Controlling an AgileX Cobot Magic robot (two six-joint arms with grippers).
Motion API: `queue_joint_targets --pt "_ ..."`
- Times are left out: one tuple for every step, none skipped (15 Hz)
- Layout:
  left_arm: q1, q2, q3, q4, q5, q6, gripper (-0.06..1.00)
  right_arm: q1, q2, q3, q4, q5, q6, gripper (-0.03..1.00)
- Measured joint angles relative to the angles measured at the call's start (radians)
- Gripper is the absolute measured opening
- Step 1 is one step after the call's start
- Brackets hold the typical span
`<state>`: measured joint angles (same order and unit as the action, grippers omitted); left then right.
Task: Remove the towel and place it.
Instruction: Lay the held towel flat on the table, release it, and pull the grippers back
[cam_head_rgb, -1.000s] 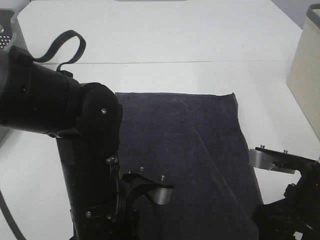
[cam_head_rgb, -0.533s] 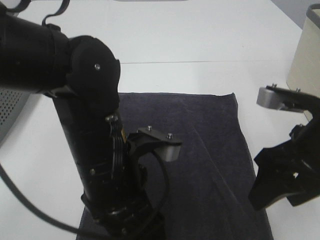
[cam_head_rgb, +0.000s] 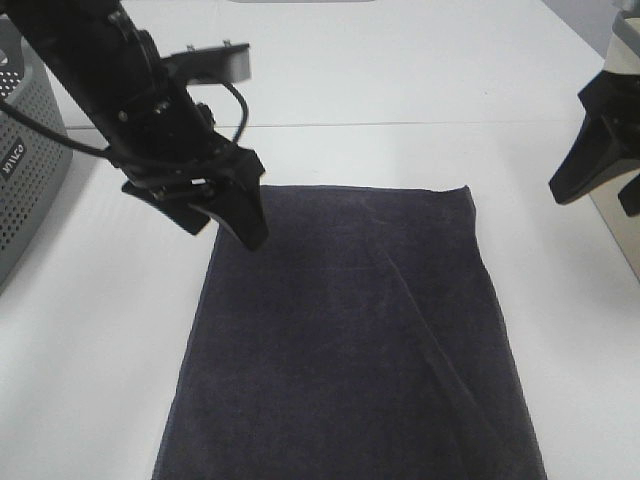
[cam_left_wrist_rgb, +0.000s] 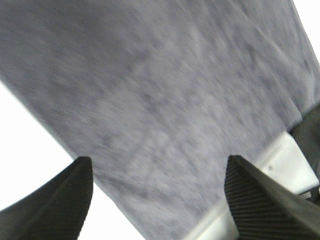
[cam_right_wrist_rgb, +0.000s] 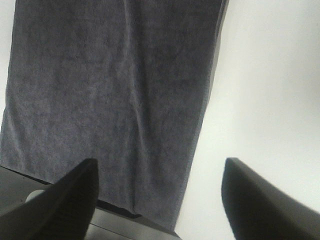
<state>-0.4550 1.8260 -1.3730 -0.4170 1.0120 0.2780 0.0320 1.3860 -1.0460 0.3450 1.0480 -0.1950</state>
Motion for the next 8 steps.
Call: queue_joint_targets --pt "0.046 0.0 -0.025 0.0 -0.001 0.002 0.69 -0.001 0.049 -0.057 0.004 0.016 -0.008 0.68" --pt "0.092 0.0 -0.043 -0.004 0.0 0.002 0.69 -0.001 0.102 -0.111 0.014 0.04 -0.016 0.68" --pt "0.16 0.01 -0.071 -0.009 0.005 0.003 0.69 -0.001 0.195 -0.207 0.029 0.065 -0.027 0.68" --pt "0.18 0.015 -0.079 -0.009 0.005 0.003 0.69 -0.001 0.222 -0.244 0.033 0.071 -0.032 0.69" --pt "0.225 0.052 -0.12 -0.01 0.009 0.009 0.7 -0.001 0.295 -0.326 0.04 0.087 -0.04 0.69" --pt "0.238 0.07 -0.138 -0.01 0.009 0.014 0.72 -0.001 0.37 -0.402 0.042 0.1 -0.039 0.7" --pt "0.257 0.107 -0.176 -0.011 0.009 0.026 0.76 -0.001 0.441 -0.478 0.042 0.114 -0.036 0.71" --pt "0.279 0.181 -0.25 -0.019 0.01 0.031 0.8 -0.001 0.559 -0.594 0.042 0.14 -0.024 0.71"
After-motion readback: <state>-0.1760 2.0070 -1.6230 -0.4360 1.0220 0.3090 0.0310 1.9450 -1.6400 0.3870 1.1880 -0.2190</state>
